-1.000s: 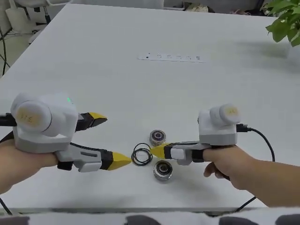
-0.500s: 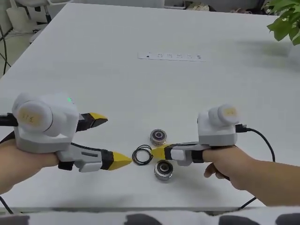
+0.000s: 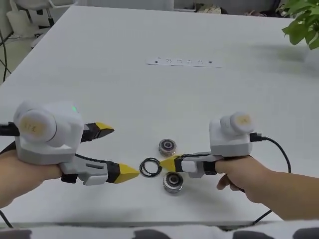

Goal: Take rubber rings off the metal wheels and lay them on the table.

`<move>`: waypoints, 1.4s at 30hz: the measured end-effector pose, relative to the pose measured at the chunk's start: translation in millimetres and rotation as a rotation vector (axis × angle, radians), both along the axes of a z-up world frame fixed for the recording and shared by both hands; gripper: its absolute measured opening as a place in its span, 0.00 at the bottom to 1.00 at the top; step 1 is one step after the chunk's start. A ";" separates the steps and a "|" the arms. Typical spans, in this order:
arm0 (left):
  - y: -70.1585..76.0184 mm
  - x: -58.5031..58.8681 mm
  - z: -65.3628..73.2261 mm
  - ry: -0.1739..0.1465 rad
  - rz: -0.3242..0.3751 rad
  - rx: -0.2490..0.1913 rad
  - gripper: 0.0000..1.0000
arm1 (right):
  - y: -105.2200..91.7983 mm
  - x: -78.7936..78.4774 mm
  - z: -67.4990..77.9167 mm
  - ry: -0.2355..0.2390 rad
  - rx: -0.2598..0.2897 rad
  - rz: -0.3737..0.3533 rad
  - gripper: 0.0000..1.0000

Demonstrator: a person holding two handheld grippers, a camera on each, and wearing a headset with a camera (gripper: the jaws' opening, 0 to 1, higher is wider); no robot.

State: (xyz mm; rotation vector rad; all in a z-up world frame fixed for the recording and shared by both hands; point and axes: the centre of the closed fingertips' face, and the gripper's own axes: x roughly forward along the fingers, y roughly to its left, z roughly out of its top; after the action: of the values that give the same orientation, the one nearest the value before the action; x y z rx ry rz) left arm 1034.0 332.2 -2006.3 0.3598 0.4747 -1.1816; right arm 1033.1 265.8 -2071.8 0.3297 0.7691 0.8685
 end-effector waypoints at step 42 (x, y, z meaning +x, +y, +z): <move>3.4 -8.2 57.9 -0.037 0.034 -0.079 0.70 | -46.0 -18.3 113.4 -0.390 -0.140 0.040 0.35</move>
State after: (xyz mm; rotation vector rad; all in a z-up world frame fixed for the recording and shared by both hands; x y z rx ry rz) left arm 1025.8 335.6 -1948.4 0.3045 0.3993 -1.1552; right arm 1014.8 219.8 -1958.3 0.0176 0.4710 0.8775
